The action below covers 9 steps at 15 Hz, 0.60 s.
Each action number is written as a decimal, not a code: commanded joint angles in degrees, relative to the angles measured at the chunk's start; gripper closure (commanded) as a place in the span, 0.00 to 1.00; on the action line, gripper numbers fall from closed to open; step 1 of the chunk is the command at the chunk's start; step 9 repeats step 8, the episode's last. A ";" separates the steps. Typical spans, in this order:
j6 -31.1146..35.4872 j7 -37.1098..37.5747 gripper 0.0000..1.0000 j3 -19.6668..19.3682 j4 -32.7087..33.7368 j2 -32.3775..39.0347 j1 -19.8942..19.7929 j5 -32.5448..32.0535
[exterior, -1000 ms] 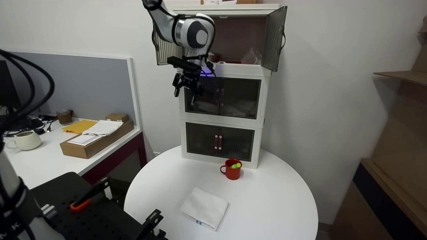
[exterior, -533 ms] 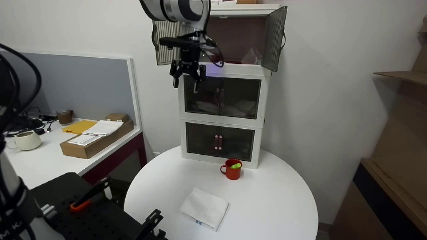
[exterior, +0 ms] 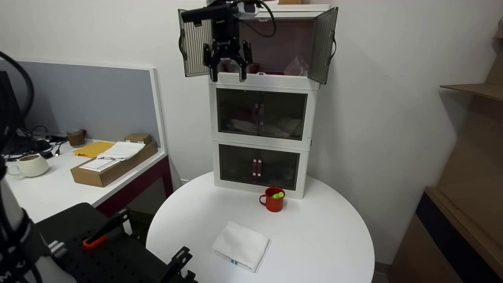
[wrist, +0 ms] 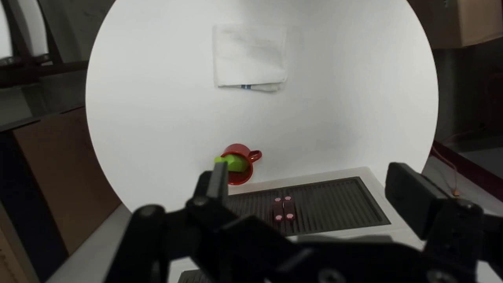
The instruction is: Remove the red cup from the top cabinet
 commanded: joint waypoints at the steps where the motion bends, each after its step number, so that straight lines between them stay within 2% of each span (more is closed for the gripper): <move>1: 0.93 -4.35 0.00 -1.36 -2.59 -5.18 0.49 0.28; 2: -0.11 -1.96 0.00 -1.10 -0.76 -2.62 0.57 -0.05; 9: -0.16 -2.14 0.00 -1.18 -0.86 -2.52 0.59 -0.04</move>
